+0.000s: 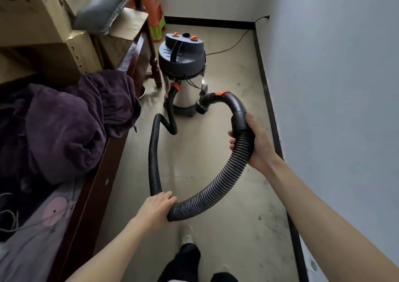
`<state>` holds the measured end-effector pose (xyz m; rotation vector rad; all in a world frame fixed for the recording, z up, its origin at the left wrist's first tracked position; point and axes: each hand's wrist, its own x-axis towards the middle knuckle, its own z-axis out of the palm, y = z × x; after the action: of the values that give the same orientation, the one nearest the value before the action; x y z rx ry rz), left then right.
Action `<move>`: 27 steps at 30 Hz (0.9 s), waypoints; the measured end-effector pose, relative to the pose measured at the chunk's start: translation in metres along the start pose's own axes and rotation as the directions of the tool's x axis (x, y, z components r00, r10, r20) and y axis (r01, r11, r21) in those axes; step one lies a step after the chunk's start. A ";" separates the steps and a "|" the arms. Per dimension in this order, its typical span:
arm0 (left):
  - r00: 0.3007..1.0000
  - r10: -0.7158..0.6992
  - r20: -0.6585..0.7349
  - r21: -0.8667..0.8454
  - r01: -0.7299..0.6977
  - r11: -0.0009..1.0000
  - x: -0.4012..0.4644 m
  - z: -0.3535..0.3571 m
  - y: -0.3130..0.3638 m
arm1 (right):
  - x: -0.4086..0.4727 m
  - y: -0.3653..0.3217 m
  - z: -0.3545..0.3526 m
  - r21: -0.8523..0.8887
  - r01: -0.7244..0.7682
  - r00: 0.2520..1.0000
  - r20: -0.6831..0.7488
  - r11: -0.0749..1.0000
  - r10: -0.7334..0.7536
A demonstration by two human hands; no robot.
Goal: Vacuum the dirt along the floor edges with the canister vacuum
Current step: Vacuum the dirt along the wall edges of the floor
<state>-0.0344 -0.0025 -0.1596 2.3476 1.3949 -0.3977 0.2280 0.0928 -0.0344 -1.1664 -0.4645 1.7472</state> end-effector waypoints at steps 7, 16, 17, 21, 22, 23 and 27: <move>0.998 0.038 0.053 -0.025 -0.037 0.999 -0.024 0.030 0.087 | -0.074 0.007 -0.061 0.022 0.068 0.992 -0.111 0.997 -0.065; 0.997 0.040 -0.066 0.107 -0.033 0.994 -0.013 0.046 0.163 | -0.160 0.019 -0.123 -0.077 0.058 0.952 -0.295 0.995 -0.078; 0.992 0.078 -0.101 0.122 -0.065 0.990 -0.010 0.043 0.167 | -0.163 0.018 -0.128 -0.110 0.067 0.938 -0.331 0.992 -0.100; 0.965 0.163 -0.206 0.101 -0.145 0.984 0.008 0.038 0.169 | -0.173 0.006 -0.140 -0.112 0.174 0.898 -0.389 0.978 -0.204; 0.960 0.166 -0.226 0.065 -0.156 0.986 0.010 0.036 0.168 | -0.175 0.000 -0.139 -0.087 0.200 0.900 -0.379 0.976 -0.218; 0.953 0.172 -0.248 0.012 -0.174 0.985 0.012 0.031 0.166 | -0.176 -0.006 -0.138 -0.052 0.224 0.902 -0.366 0.973 -0.228; 0.922 0.048 -0.383 -0.240 -0.150 0.959 0.018 0.008 0.142 | -0.170 -0.029 -0.130 0.143 0.281 0.923 -0.310 0.949 -0.227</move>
<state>0.0987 -0.0542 -0.1490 2.3316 1.3759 0.2713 0.3704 -0.0638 0.0101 -1.1490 -0.2559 1.3373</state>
